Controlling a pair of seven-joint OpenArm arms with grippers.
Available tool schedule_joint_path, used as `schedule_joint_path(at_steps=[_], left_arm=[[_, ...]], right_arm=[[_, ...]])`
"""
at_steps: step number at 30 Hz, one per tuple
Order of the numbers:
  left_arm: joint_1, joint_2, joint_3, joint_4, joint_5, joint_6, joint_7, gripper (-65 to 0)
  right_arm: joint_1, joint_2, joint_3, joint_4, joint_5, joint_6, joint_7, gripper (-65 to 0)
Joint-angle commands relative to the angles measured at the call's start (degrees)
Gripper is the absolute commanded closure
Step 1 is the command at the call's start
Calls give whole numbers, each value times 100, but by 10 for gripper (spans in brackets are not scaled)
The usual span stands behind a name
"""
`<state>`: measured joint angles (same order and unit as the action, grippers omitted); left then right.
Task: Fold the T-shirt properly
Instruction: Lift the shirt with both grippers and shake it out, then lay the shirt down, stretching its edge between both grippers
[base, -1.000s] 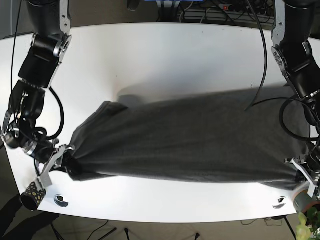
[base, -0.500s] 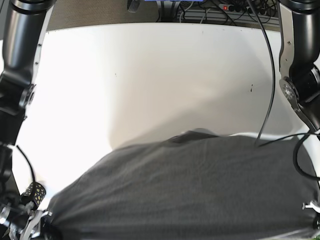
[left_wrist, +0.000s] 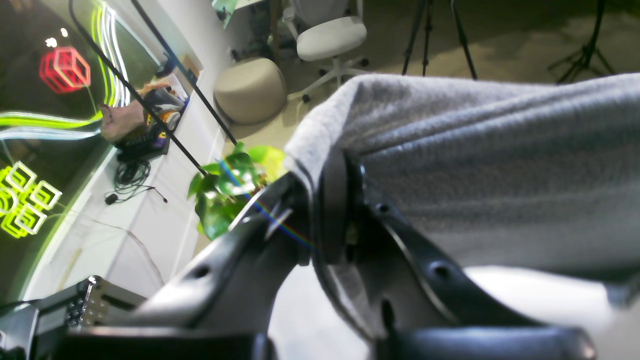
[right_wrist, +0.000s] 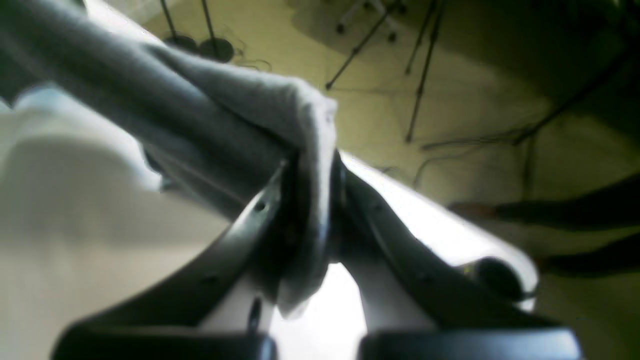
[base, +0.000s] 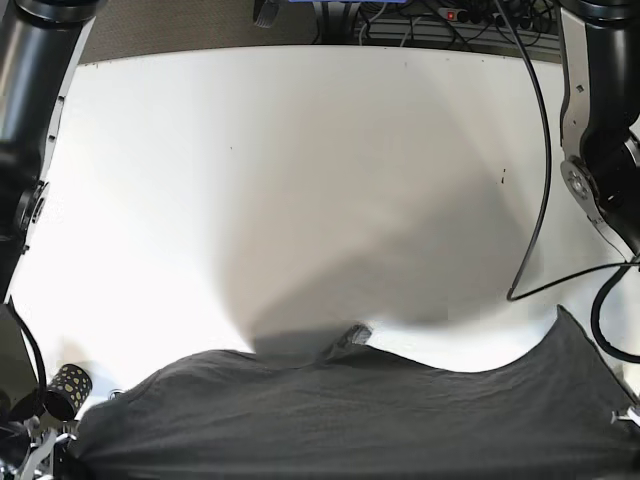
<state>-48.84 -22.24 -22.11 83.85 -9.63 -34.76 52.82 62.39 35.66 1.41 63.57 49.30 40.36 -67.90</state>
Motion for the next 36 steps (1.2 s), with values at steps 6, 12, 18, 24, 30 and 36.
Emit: schedule_joint_path(at_steps=[6, 12, 18, 24, 30, 36], left_arm=[[1073, -84, -70, 481, 44, 96, -38, -4], [2207, -101, -378, 683, -519, 96, -38, -4], [3183, -136, -413, 797, -615, -62, -47, -4], [4088, -128, -879, 1034, -598, -423, -47, -4], [4871, -128, -1336, 1166, -598, -524, -47, -4], [5688, -136, -1697, 1219, -598, -524, -47, -4]], right_arm=[[-1426, 78, 883, 962, -108, -36, 25, 0], [-3026, -221, 1595, 1621, -108, -36, 25, 0], [-4371, -581, 2000, 2175, 50, -36, 25, 0], [-5470, -942, 2272, 2588, 156, -36, 25, 0], [-6454, -1197, 2510, 3168, 156, -36, 25, 0], [-7316, -1443, 2685, 3511, 156, -36, 25, 0]])
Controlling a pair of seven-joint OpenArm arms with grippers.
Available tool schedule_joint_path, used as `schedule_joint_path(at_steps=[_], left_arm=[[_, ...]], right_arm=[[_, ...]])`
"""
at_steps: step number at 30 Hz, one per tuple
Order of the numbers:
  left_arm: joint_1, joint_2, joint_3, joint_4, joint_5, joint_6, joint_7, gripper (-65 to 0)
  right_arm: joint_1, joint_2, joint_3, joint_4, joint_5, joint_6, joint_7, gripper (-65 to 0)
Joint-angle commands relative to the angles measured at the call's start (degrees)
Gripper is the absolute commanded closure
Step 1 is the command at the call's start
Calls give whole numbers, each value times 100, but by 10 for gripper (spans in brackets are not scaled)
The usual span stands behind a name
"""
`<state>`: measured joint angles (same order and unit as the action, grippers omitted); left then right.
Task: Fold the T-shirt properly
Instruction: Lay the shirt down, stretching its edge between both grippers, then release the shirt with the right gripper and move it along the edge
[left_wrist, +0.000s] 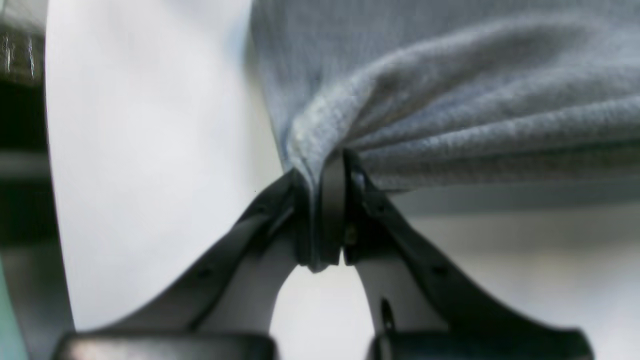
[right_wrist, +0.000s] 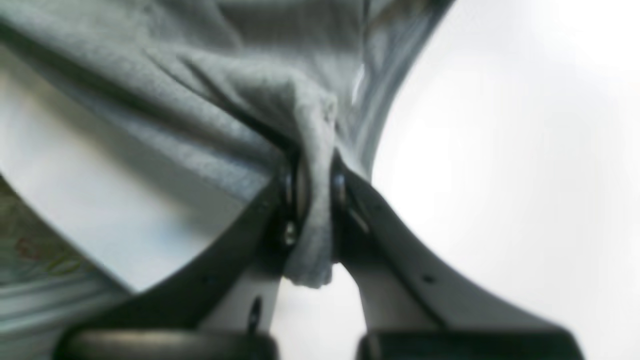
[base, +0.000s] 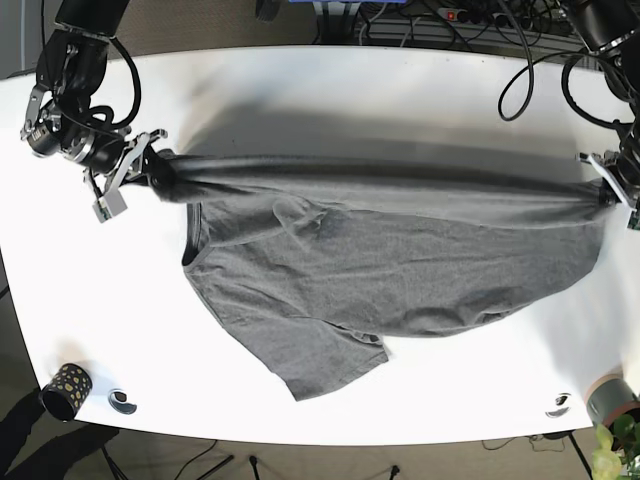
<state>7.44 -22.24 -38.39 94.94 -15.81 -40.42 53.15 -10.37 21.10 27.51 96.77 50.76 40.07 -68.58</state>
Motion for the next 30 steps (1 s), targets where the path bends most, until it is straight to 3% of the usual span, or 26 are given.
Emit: schedule_joint_path(at_steps=[1, 11, 13, 15, 19, 23, 26, 30], left_arm=[[183, -136, -104, 111, 21, 42, -79, -4], [930, -128, -341, -12, 21, 42, -79, -11], [948, -128, -315, -12, 30, 42, -79, -39], [974, -128, -315, -12, 30, 42, -79, -107], [992, -128, -332, -21, 30, 42, -79, -285], [992, -128, -332, 5, -14, 42, -79, -360], [922, -110, -323, 32, -32, 42, -79, -360], [632, -101, -332, 155, -32, 42, -79, -360]], right_arm=[[-154, -14, 76, 226, 9, -7, 93, 0], [-1060, -269, 357, 288, 9, -7, 93, 0], [-1139, -295, 357, 288, 9, -7, 93, 0], [-1227, -295, 357, 296, 9, -7, 93, -60], [-1244, -295, 357, 340, 9, -7, 110, -309], [-1156, -295, 357, 648, 9, -7, 128, -487], [-963, -295, 357, 692, -8, -7, 128, -530], [-497, -295, 348, 543, -26, -7, 128, -533]])
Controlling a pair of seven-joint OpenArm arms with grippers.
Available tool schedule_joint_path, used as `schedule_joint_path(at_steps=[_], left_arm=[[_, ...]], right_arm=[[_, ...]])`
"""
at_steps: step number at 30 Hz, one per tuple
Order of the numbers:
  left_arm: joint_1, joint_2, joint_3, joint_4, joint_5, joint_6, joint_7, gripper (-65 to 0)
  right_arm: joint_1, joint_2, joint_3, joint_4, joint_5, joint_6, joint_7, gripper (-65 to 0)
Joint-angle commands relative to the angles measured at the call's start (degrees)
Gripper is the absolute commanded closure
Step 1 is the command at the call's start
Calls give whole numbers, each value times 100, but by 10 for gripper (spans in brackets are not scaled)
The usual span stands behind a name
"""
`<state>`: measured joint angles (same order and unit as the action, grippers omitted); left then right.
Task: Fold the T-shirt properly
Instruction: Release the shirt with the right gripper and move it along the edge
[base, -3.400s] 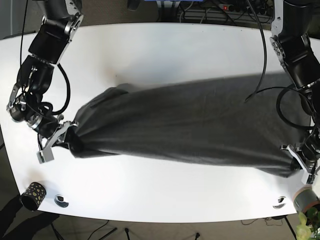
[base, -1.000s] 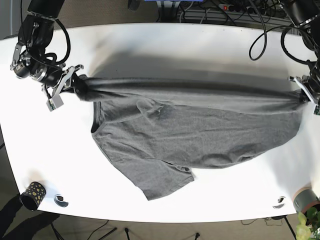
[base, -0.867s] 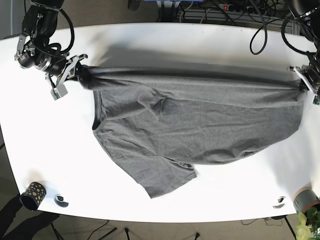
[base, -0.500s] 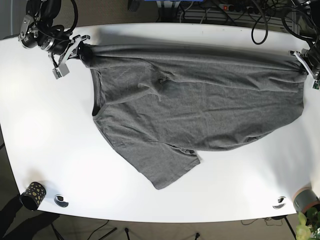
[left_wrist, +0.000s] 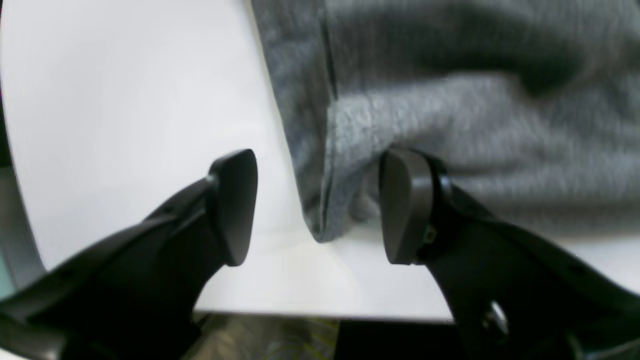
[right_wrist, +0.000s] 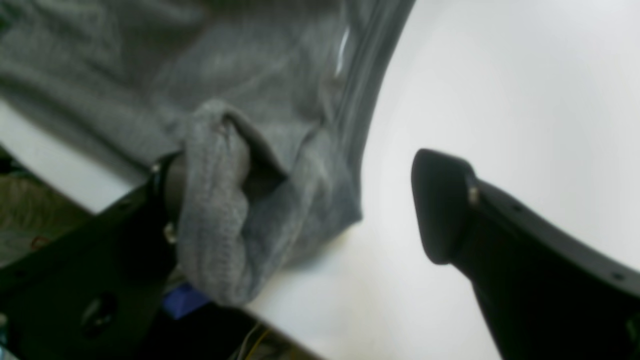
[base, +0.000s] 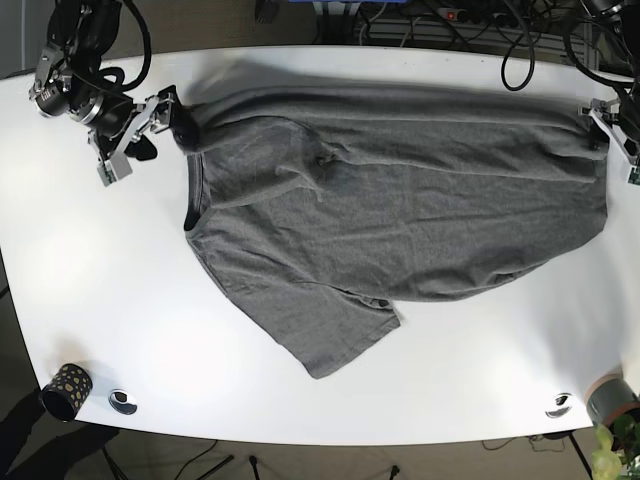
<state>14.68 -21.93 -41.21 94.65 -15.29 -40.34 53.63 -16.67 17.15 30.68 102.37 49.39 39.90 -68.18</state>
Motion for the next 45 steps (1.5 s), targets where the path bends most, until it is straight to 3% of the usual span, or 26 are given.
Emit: schedule_joint_path(at_steps=[1, 11, 18, 24, 31, 35, 45], left_arm=[[-101, -132, -50, 271, -102, 34, -119, -360], [-101, -132, -578, 825, -1157, 34, -119, -358], [-101, -123, -613, 869, -1130, 34, -119, -358], [-101, 114, -613, 860, -1130, 34, -119, -358], [-127, 158, -543, 851, -1130, 34, -119, -358], [-312, 220, -384, 851, -1122, 34, -119, -358], [-338, 229, -323, 843, -1122, 34, -119, -358]], right_arm=[[282, 109, 14, -122, 112, 10, 80, -533], [1346, 153, -13, -1160, 121, 10, -87, -536], [1398, 118, 31, -773, 156, 10, -729, -533], [730, 145, 31, 62, 1167, 10, -808, -533], [449, 83, 22, 572, 1264, 10, -808, -533], [563, -93, 40, 467, 1105, 10, -747, -533], [2093, -145, -4, -1010, -380, 10, -377, -533]])
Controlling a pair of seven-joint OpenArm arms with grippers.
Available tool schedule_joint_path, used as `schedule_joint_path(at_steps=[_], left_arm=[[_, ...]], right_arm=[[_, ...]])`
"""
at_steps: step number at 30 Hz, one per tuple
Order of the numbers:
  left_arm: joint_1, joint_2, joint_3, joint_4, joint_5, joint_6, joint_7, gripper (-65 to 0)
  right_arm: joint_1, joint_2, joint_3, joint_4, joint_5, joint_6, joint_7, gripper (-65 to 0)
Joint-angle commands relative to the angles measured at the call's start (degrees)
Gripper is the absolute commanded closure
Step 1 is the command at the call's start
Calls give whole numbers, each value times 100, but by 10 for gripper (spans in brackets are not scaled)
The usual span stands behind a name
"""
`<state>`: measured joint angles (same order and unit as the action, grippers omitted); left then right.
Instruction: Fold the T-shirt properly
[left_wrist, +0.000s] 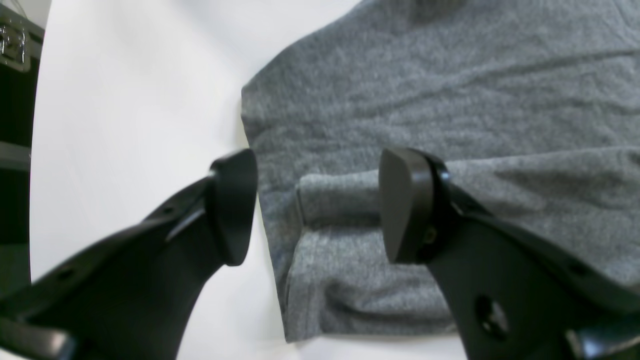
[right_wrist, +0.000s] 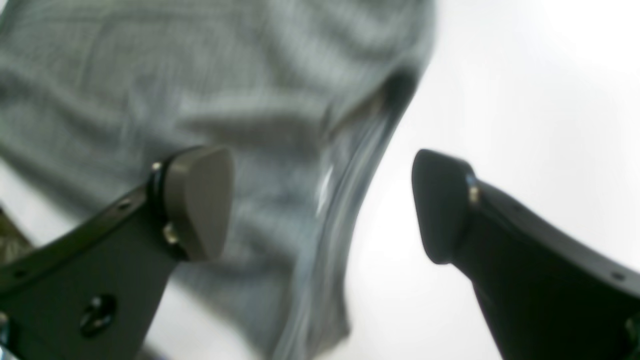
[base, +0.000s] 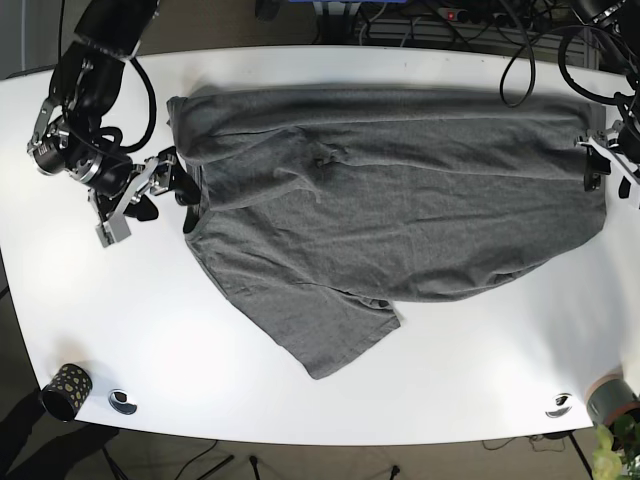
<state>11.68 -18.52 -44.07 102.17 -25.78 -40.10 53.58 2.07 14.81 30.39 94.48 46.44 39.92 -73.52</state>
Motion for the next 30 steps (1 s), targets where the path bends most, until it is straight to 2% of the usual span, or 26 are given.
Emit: schedule_joint_path(at_steps=[1, 10, 17, 20, 23, 25, 29, 30], left_arm=[[-39, -112, -37, 91, -73, 10, -114, -358], [-3, -112, -37, 91, -46, 10, -105, -358], [-39, 46, -72, 91, 569, 10, -105, -358], [-47, 81, -72, 99, 780, 10, -105, -358], [-56, 99, -80, 99, 947, 10, -105, -360], [-109, 107, -80, 99, 982, 10, -105, -361], [-214, 107, -247, 91, 991, 10, -105, -365], [-232, 107, -265, 91, 991, 128, -105, -368]], right_arm=[[378, 97, 16, -432, -191, 8, 209, -533], [1670, 141, 7, -2454, -1149, 8, 868, -533], [2066, 80, -2, -3448, -1800, 8, 1378, -531], [2066, -114, -19, -3667, -2090, 8, 1598, -531], [2057, -237, -318, -3808, -2353, 8, 1818, -526], [2031, -316, -503, -3808, -2353, 8, 1949, -488], [1978, -465, -556, -3799, -2371, 8, 2002, -346], [1978, -465, -564, -3799, -2371, 8, 2002, -319]])
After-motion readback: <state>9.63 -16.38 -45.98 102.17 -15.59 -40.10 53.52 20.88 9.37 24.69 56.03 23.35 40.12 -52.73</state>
